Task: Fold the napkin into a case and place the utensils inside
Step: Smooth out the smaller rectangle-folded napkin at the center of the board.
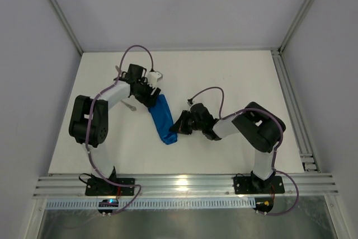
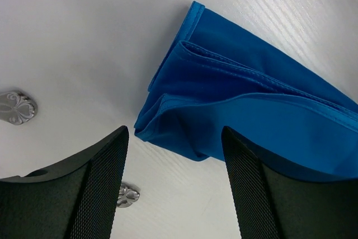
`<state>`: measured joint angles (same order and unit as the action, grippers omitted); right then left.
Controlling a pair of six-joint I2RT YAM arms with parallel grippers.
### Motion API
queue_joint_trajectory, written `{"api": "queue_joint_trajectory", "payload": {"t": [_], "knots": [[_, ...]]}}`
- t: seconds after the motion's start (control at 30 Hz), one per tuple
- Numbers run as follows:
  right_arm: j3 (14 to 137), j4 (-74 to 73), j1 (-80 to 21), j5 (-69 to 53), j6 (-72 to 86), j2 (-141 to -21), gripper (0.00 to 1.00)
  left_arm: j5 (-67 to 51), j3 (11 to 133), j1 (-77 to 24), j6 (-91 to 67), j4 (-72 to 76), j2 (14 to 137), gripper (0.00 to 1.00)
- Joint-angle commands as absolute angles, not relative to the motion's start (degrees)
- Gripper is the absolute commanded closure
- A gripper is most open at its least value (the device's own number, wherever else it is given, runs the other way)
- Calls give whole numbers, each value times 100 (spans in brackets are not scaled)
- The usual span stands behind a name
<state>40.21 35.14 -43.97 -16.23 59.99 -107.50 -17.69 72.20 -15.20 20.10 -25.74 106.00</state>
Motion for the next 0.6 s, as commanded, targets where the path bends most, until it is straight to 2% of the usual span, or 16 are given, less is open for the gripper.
{"api": "queue_joint_trajectory", "payload": {"t": [0.0,0.17,0.4,0.57], "knots": [[4087,2822,-4298,-1880,5335,-10687,93,-1890,7523,-1503,2145,-2373,10625,31],[4280,2593,-4166,-2179,4940,-10696,93,-1978,7567,-1503,1978,-2241,10732,51],[4561,2206,-4008,-2522,4483,-10723,93,-2153,7462,-1520,1793,-1978,10626,55],[4605,2110,-3858,-2663,4273,-10714,93,-2232,7743,-1556,1776,-2250,10994,79]]}}
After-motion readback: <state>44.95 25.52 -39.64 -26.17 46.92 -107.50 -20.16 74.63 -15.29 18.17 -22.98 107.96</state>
